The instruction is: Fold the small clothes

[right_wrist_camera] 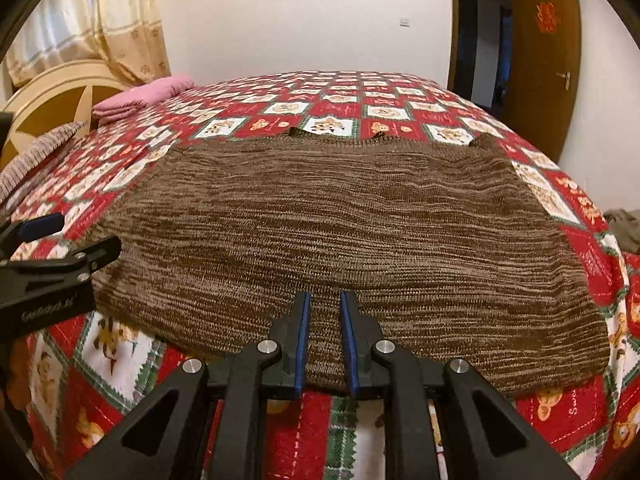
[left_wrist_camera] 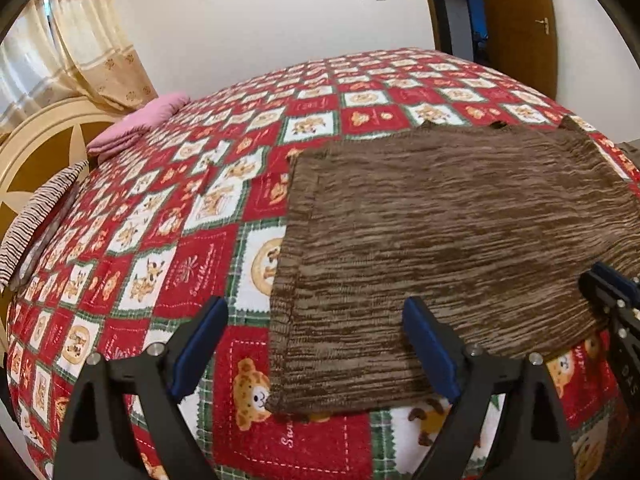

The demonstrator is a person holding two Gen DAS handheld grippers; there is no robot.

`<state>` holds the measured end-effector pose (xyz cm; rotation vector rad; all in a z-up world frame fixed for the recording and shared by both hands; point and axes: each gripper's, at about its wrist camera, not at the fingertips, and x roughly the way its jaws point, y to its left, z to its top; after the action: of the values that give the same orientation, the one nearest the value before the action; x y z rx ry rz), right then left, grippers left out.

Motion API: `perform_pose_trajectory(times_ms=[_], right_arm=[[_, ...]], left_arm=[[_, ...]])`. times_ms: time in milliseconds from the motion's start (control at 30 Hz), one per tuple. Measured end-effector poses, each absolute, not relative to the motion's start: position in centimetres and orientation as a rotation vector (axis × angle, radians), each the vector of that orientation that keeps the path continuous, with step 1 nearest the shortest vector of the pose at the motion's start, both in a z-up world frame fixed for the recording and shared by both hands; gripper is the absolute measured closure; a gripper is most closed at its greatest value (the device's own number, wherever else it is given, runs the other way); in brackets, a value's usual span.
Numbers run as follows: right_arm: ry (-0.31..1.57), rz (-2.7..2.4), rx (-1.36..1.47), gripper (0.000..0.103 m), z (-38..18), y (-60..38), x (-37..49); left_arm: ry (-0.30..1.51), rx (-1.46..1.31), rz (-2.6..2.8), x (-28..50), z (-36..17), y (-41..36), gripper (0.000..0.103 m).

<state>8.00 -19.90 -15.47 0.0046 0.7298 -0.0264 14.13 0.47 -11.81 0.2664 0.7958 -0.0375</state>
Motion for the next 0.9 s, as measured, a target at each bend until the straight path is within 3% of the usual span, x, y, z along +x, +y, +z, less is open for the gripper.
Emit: perform_pose_trajectory(times_ms=[200, 500, 633, 800, 900], right_arm=[[0.705, -0.013, 0.021, 0.086, -15.7, -20.2, 7.7], [0.685, 0.023, 0.08, 0.085, -15.9, -21.0, 7.5], [0.681, 0.036, 0.1, 0.085, -16.0, -21.4, 7.6], [0.677, 0.042, 0.108, 0.085, -16.0, -21.4, 7.5], [0.676, 0.04, 0.104, 0.085, -16.1, -21.4, 7.5]], left_arm=[[0.791, 0.118, -0.066, 13.9, -11.8, 2.5, 0.012], [0.737, -0.454, 0.075, 9.1, -12.4, 9.3, 0.017], [0.811, -0.493, -0.045, 8.8, -13.5, 7.6, 0.017], [0.788, -0.426, -0.086, 11.4, -13.5, 5.2, 0.004], [0.763, -0.448, -0.087, 13.5, -13.3, 4.5, 0.006]])
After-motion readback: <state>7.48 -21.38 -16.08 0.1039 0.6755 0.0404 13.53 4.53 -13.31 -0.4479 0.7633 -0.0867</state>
